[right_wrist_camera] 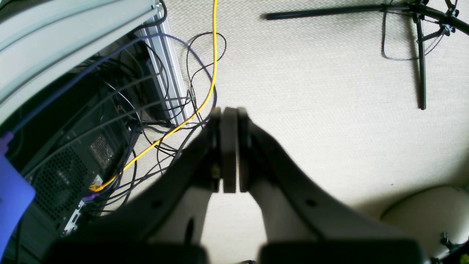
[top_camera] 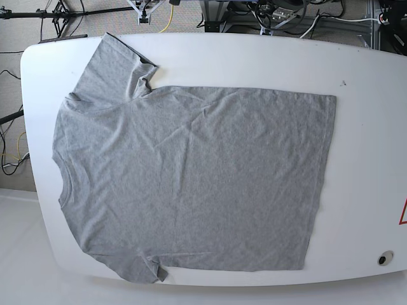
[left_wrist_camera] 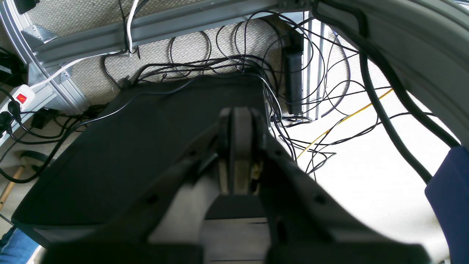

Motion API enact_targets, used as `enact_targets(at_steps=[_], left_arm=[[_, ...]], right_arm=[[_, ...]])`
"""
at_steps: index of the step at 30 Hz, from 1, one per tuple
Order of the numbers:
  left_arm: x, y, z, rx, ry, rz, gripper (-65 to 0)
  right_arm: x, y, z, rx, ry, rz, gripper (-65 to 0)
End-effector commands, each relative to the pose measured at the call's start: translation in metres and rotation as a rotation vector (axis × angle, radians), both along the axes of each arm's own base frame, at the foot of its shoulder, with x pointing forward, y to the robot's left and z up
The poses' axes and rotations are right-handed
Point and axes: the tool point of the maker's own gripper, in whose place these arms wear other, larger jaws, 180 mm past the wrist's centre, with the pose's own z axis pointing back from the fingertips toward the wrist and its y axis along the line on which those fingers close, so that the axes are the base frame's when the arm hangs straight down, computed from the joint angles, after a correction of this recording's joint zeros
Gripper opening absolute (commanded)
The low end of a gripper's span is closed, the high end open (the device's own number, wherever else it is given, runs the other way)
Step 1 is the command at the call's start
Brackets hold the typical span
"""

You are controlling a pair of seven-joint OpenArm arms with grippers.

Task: Fold the T-shirt properly

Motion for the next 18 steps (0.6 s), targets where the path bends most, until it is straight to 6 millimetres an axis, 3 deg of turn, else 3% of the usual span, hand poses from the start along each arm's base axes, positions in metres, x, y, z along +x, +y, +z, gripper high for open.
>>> enact_targets(at_steps=[1, 18], left_arm=[[0.0006, -0.0025, -0.0001, -0.003, -0.014, -0.002, -65.0], [0.0013, -0.0008, -0.0001, -0.004, -0.014, 0.005, -65.0]], right_arm=[[0.0024, -0.0025, 0.0003, -0.008, -0.015, 0.012, -65.0], [-0.0003, -0.0013, 0.0002, -0.001, -0.008, 0.009, -65.0]])
